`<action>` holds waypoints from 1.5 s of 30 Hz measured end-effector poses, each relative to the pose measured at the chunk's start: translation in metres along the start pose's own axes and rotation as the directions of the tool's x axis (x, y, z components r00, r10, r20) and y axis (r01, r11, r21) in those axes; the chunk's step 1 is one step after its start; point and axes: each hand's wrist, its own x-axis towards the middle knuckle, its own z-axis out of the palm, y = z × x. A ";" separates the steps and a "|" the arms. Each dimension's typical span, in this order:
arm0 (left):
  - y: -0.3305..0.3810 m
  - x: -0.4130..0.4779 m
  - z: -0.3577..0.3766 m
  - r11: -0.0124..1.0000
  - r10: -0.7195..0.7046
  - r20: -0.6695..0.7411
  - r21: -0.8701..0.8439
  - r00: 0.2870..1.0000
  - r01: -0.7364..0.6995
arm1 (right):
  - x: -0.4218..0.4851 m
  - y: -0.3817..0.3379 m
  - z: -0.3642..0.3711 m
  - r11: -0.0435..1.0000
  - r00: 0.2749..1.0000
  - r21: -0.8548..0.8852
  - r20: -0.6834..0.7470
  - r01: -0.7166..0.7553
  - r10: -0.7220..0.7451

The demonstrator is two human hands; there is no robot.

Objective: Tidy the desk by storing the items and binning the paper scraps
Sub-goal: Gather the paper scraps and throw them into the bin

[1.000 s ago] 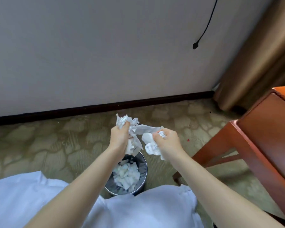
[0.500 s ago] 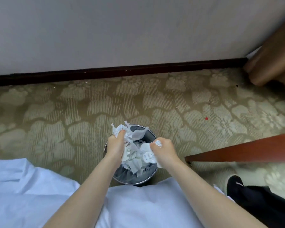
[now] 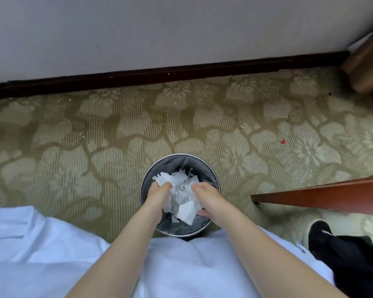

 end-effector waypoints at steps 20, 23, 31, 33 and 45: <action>0.044 -0.151 0.024 0.351 0.345 0.621 0.610 0.704 -0.710 | -0.159 0.015 -0.122 0.846 0.908 -0.370 -0.015 0.384 -0.419; 0.060 -0.202 0.030 0.177 0.345 0.711 0.592 0.612 -0.787 | -0.207 0.015 -0.137 0.807 0.888 -0.428 -0.023 0.407 -0.460; 0.093 -0.350 0.046 -0.250 0.295 0.842 0.524 0.451 -0.814 | -0.346 0.014 -0.183 0.620 0.791 -0.657 -0.058 0.429 -0.610; 0.094 -0.387 0.054 -0.328 0.300 0.864 0.492 0.405 -0.806 | -0.380 0.018 -0.198 0.592 0.749 -0.675 -0.087 0.441 -0.657; 0.052 -0.572 0.126 -0.607 0.255 0.966 0.195 0.044 -0.770 | -0.560 0.132 -0.277 0.579 0.519 -0.733 -0.360 0.356 -0.775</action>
